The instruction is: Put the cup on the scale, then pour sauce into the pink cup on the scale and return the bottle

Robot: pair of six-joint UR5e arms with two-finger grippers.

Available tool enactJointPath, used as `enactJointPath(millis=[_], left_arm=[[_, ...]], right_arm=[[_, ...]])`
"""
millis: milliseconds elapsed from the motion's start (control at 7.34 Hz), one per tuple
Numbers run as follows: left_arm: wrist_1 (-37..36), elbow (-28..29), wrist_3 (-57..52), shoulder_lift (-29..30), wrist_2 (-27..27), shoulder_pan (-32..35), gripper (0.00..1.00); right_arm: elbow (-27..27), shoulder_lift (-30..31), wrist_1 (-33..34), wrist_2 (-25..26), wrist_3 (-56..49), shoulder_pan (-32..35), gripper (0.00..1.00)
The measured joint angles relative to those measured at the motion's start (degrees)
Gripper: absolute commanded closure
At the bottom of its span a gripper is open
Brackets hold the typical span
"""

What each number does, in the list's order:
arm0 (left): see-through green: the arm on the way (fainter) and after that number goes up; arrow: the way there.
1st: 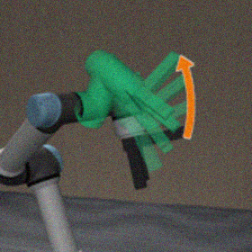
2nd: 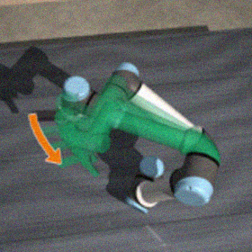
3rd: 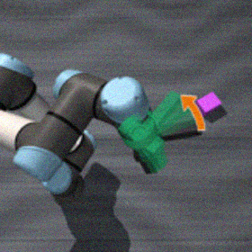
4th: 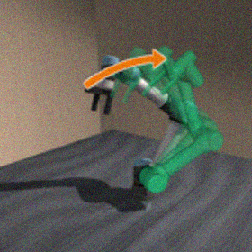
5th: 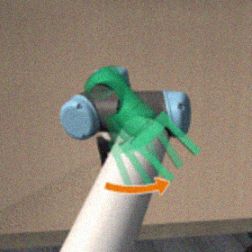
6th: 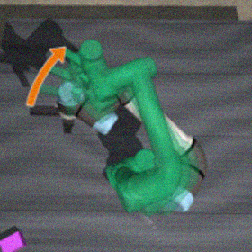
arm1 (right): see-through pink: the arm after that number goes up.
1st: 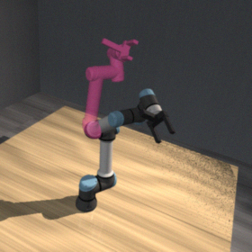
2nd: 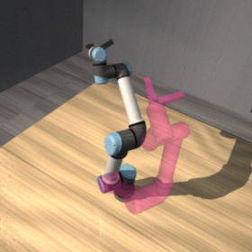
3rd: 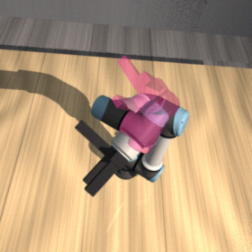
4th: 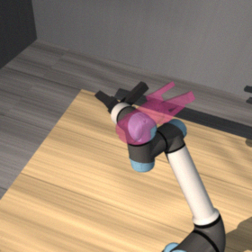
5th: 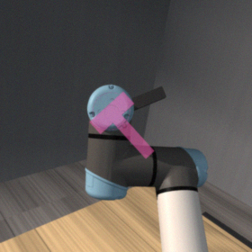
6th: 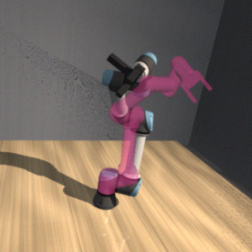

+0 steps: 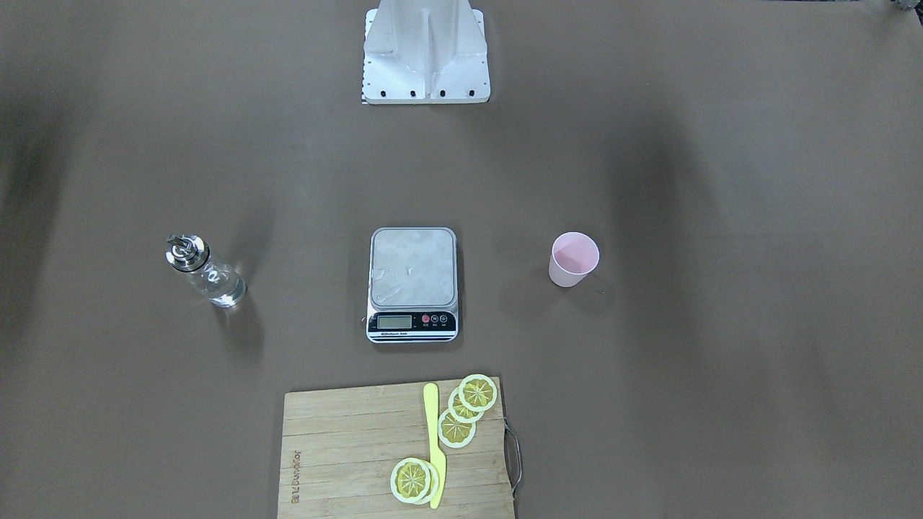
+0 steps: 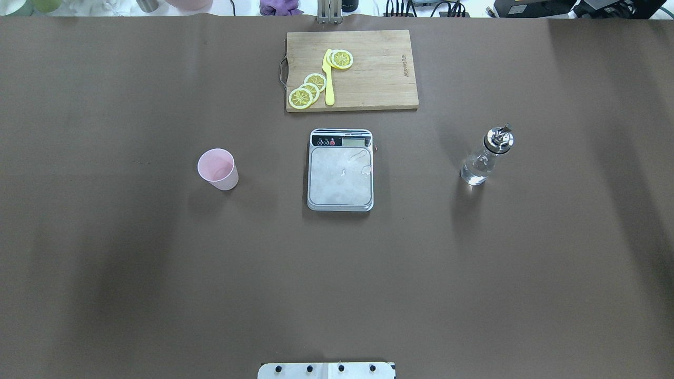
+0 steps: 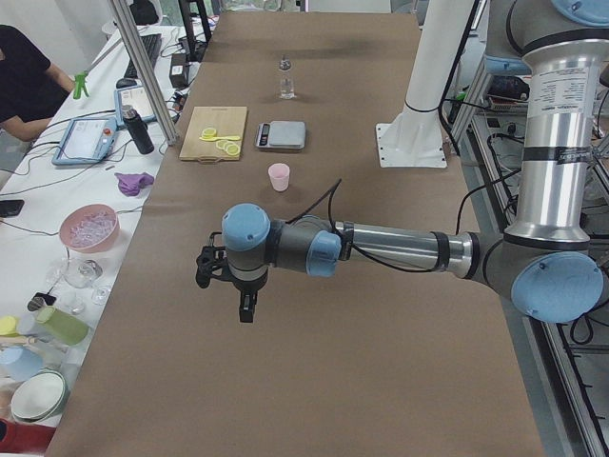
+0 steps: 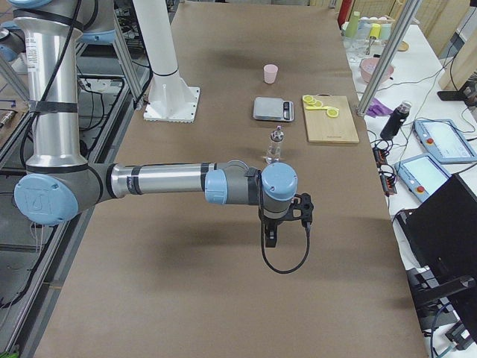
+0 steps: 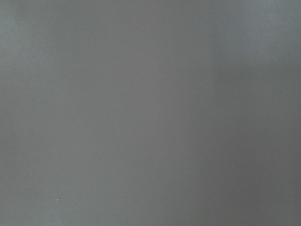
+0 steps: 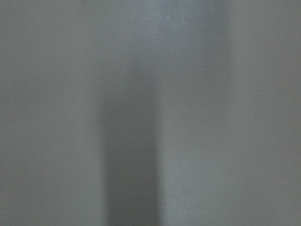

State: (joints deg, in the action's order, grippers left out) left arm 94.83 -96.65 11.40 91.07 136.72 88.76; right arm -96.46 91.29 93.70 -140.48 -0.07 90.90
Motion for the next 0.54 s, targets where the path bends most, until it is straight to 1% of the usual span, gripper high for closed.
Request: enactJointPath(millis=[272,545], left_arm=[[-1.1,-4.9,7.5,1.7,0.0,-3.5,0.01],[-1.3,-7.3,15.6,3.2,0.1,-6.2,0.01]], right_arm=[[0.4,0.2,0.1,0.1,0.0,-0.1,0.0],[0.7,-0.2,0.1,1.7,0.4,-0.6,0.0]])
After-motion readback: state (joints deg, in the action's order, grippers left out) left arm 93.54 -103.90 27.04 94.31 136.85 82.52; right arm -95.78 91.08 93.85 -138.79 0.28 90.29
